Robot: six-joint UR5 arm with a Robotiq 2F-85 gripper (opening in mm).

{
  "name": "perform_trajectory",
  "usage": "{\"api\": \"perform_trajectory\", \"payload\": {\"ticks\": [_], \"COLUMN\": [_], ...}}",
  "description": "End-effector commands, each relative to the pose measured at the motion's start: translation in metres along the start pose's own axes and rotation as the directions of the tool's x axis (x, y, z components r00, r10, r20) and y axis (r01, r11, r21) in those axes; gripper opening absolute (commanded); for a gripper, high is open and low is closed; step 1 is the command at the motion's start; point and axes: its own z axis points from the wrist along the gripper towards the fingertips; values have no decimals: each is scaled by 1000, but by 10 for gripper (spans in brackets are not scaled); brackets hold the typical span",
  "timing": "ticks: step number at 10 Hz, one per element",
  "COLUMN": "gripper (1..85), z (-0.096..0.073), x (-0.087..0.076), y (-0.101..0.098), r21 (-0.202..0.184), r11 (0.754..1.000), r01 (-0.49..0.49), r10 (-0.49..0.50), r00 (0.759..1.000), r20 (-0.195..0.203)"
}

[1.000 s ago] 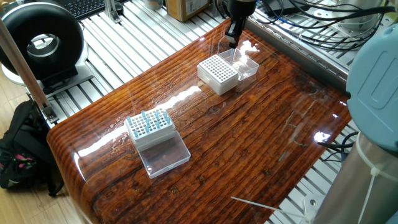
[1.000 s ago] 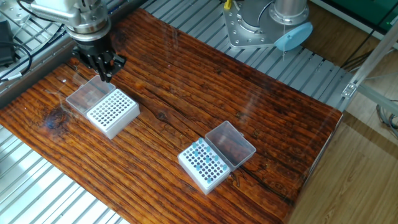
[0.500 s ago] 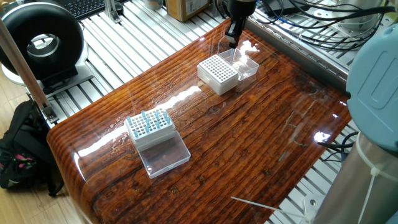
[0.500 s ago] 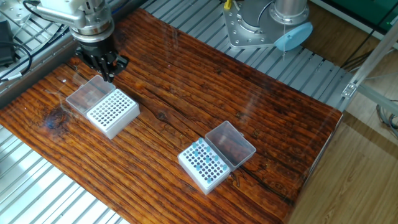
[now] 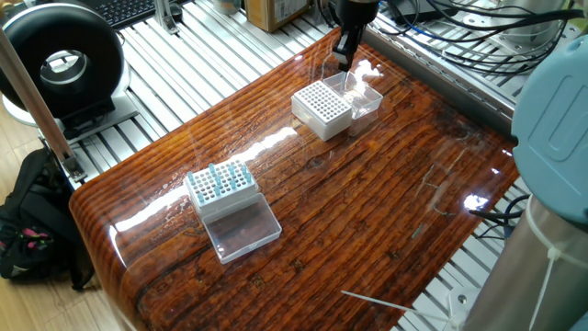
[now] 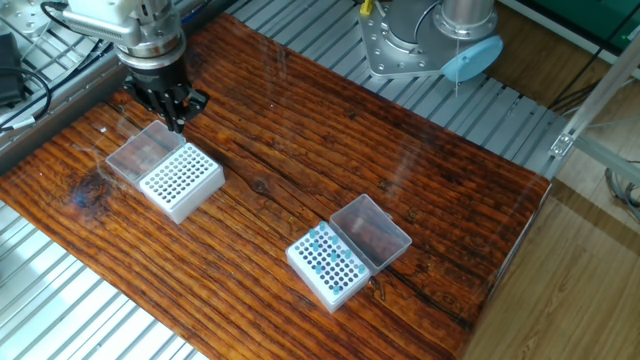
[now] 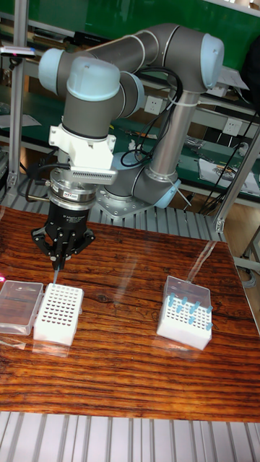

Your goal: Transfer all medium pipette tips from one holder to another

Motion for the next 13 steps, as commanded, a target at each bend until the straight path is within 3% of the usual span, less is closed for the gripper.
{"api": "perform_trajectory", "payload": {"ticks": [1, 13], "gripper": [63, 63], "z": [1, 4], "x": [-1, 3], "y": [2, 4], "r21": [-7, -4], "r11": [1000, 1000], "r01": [-5, -6], "r10": [5, 6], "r00": [1000, 1000], "r20": [8, -1]}}
